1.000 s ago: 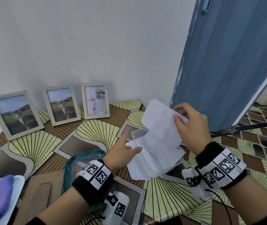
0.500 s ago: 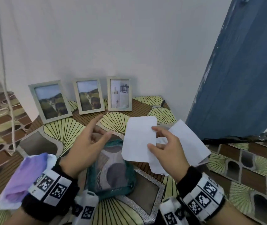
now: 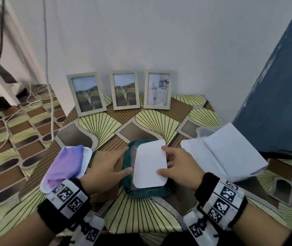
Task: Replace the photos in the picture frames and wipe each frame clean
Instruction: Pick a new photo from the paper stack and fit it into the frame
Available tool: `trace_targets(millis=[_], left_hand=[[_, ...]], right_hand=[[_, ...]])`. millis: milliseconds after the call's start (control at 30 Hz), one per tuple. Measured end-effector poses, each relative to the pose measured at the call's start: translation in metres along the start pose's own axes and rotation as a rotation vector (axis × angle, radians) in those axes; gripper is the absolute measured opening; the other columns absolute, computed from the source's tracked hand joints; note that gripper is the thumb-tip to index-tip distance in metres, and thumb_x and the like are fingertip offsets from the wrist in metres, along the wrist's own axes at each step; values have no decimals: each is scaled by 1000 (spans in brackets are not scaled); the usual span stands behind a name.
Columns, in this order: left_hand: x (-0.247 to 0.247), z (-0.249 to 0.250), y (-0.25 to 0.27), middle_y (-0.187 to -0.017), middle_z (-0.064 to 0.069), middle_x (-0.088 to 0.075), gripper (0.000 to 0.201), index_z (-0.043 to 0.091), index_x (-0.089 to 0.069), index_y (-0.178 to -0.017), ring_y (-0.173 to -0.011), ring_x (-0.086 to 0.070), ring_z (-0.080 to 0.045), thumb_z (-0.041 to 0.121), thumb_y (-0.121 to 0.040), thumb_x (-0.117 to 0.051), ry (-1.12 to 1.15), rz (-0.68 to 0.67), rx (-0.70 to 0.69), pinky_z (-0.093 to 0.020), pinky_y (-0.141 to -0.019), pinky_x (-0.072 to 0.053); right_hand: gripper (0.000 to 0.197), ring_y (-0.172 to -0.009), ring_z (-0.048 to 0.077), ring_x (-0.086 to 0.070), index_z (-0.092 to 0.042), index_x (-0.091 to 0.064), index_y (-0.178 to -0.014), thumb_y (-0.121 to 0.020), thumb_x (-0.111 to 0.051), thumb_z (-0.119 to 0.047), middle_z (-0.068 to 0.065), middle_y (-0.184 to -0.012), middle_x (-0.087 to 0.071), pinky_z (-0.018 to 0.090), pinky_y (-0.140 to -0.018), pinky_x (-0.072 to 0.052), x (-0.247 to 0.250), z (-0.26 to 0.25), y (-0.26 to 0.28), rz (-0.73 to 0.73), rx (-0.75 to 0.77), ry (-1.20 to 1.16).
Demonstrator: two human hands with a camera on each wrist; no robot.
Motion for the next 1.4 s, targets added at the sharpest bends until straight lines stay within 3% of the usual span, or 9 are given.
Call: trace_targets(millis=[200, 367, 567, 700, 800, 900, 1033, 1200, 1400], left_hand=[[-14, -19, 8, -141, 12, -42, 88, 41, -30, -148, -131, -22, -9, 65, -68, -57, -9, 20, 97, -40, -116, -24], [-19, -21, 9, -142, 18, -41, 82, 33, -40, -147, -122, -21, 3, 50, -76, -75, 17, 81, 65, -32, -115, -23], [-18, -20, 6, -147, 27, -33, 81, 35, -36, -148, -126, -19, 2, 51, -78, -72, -6, 11, 96, -41, -116, -23], [-19, -24, 3, -149, 32, -28, 84, 37, -33, -150, -127, -18, 3, 58, -77, -69, -28, -44, 128, -44, -116, -22], [-20, -23, 2, -143, 37, -26, 87, 38, -35, -148, -133, -20, 2, 66, -70, -63, -38, -55, 128, -48, -115, -24], [-12, -18, 0, -147, 24, -38, 84, 31, -42, -146, -138, -29, -3, 62, -72, -67, 29, -43, 105, -45, -116, -26], [7, -3, 5, -118, 10, -66, 55, 23, -57, -131, -113, -57, -10, 42, -81, -68, 19, -32, -111, -39, -101, -42], [13, -16, 25, -146, 5, -47, 64, 19, -43, -144, -135, -38, -12, 49, -89, -59, -308, -89, -13, -25, -111, -28], [9, -17, 34, -162, 3, -21, 73, 19, -24, -154, -145, -27, -13, 53, -94, -47, -359, -188, 38, -24, -113, -25]], right_hand=[[59, -92, 21, -58, 1, -58, -121, -73, -75, -29, 7, -106, -61, 40, -86, -50, -4, -18, -5, -58, 39, 353], [27, -95, 23, -50, -13, -52, -91, -79, -67, -31, 3, -95, -49, 31, -73, -40, -7, -29, -9, -170, 27, 575], [45, -112, 31, -45, -17, -52, -115, -84, -56, -50, 8, -128, -38, 40, -89, -45, -10, -25, -9, -179, 64, 887], [61, -148, 25, -12, -32, -25, -151, -96, -43, -49, 1, -163, -10, 45, -118, -23, -13, -11, -12, -293, 212, 920], [60, -150, 19, -10, -34, -16, -154, -99, -37, -50, -2, -164, -8, 40, -120, -19, -12, 2, -13, -326, 211, 858], [60, -148, 19, -13, -36, -19, -153, -98, -37, -54, -4, -164, -10, 43, -117, -26, -10, 6, -14, -291, 239, 848], [60, -148, 21, -14, -37, -18, -152, -98, -35, -55, -5, -163, -10, 45, -115, -29, -10, 9, -13, -275, 250, 860], [60, -146, 23, -15, -39, -18, -152, -97, -36, -56, -6, -163, -11, 45, -114, -29, -10, 9, -15, -281, 246, 865], [59, -145, 26, -19, -38, -20, -151, -97, -39, -55, -5, -163, -14, 46, -114, -30, -9, 6, -15, -297, 241, 873]])
Point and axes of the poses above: each hand's wrist, its own y-axis away from the middle knuckle, its own x-axis out of the back of the hand, z = x × y, the point moved 3 cm from there along -y, towards the middle knuckle
